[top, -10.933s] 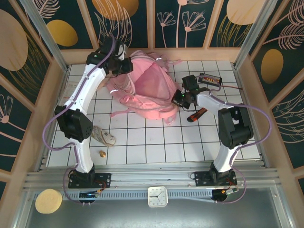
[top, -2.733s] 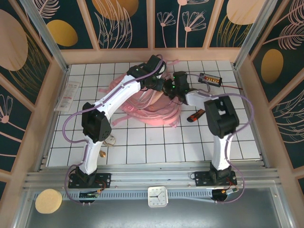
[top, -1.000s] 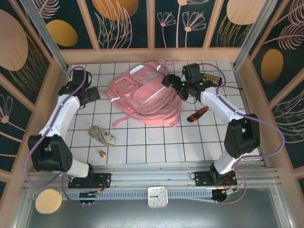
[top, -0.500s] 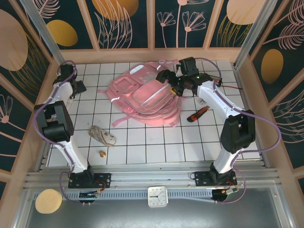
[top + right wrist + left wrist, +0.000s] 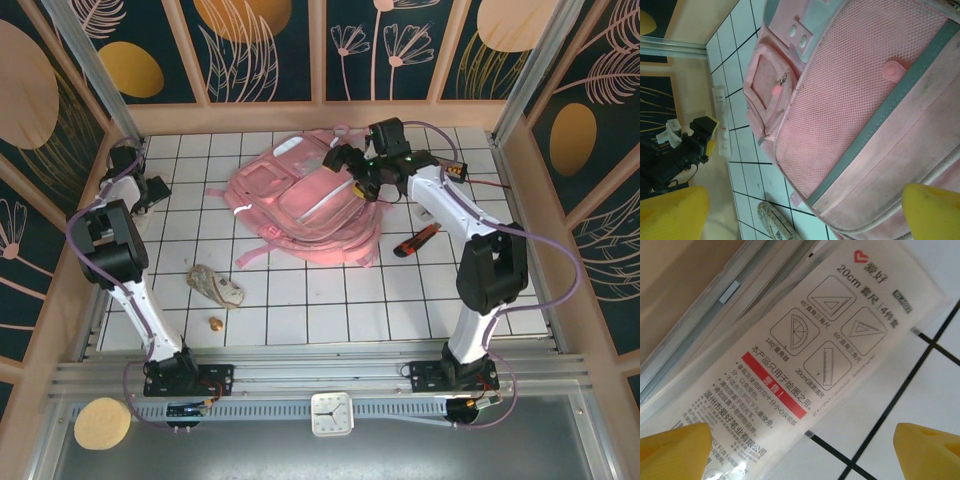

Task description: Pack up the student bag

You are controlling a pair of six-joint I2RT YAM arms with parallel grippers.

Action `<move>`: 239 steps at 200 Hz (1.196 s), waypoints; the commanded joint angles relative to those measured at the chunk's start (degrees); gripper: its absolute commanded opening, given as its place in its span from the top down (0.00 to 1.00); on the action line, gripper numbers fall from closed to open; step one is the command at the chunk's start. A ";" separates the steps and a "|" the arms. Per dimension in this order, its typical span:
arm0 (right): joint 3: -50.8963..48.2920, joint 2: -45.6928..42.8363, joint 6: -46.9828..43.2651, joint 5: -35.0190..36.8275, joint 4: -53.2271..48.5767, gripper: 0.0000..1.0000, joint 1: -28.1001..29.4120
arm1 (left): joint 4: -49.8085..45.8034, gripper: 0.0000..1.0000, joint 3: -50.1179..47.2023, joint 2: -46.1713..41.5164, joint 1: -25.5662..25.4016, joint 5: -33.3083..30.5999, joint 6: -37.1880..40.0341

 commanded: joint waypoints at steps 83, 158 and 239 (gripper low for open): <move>12.09 6.79 1.42 -1.18 1.73 0.01 1.38 | 3.83 0.13 -13.97 -3.06 -2.55 9.23 -2.41; 30.89 23.17 -4.84 -12.01 -6.84 0.01 5.83 | 2.81 0.14 -34.26 -24.64 -15.18 17.00 -11.87; 43.32 38.87 -8.47 -20.46 -5.67 0.02 16.68 | -2.69 0.15 -26.83 -28.97 -4.61 18.34 -9.32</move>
